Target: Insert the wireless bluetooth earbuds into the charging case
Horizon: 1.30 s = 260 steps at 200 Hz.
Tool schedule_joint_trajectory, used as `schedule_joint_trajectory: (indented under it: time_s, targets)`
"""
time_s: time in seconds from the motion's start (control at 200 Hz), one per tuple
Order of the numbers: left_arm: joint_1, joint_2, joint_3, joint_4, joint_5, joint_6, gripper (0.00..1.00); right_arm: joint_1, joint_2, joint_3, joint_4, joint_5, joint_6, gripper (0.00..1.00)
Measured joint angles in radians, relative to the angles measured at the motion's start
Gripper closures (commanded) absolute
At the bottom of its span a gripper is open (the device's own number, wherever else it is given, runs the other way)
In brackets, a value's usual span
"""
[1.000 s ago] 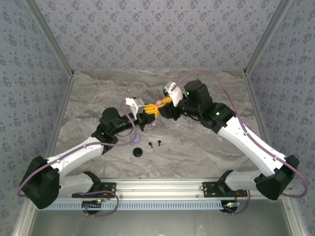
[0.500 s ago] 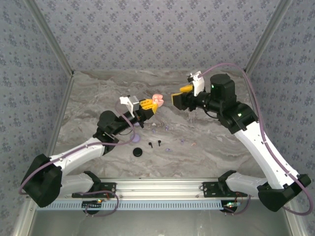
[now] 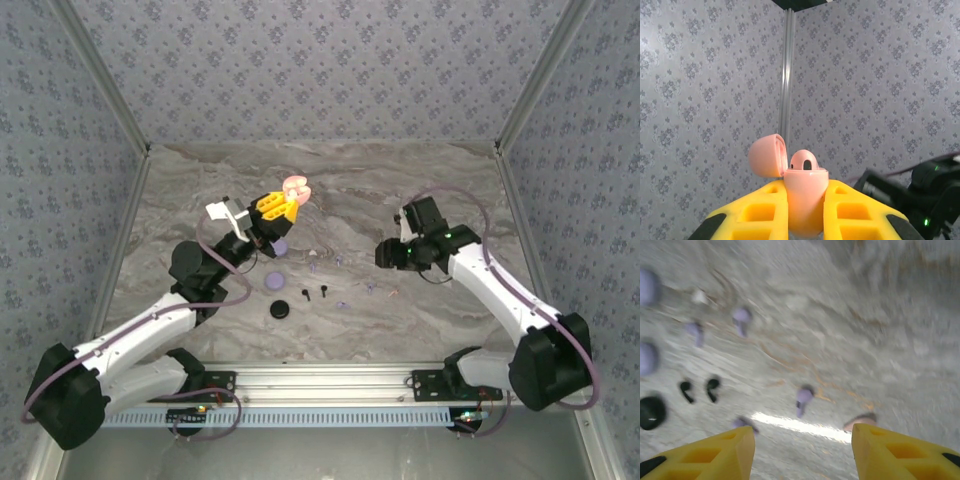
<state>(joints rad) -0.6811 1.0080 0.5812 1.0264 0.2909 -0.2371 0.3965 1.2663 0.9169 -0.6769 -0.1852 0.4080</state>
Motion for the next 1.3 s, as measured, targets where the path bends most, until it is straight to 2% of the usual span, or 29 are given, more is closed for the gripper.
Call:
schedule_joint_trajectory:
  time_s: [0.22, 0.555, 0.78, 1.134, 1.299]
  targets:
    - [0.0, 0.0, 0.0, 0.002, 0.0, 0.0, 1.0, 0.0, 0.019, -0.117, 0.017, 0.034, 0.077, 0.38]
    - [0.0, 0.0, 0.0, -0.005, 0.001, 0.0, 1.0, 0.005, 0.091, -0.179, 0.085, 0.04, 0.105, 0.39]
    - [0.0, 0.0, 0.0, -0.007, 0.004, 0.0, 1.0, 0.01, 0.119, -0.186, 0.121, 0.04, 0.115, 0.5]
    - [0.0, 0.0, 0.0, -0.023, 0.005, 0.001, 1.0, 0.015, 0.159, -0.186, 0.14, 0.051, 0.12, 0.55]
    - [0.0, -0.004, 0.0, -0.033, 0.005, 0.001, 1.0, 0.018, 0.163, -0.186, 0.158, 0.052, 0.119, 0.61]
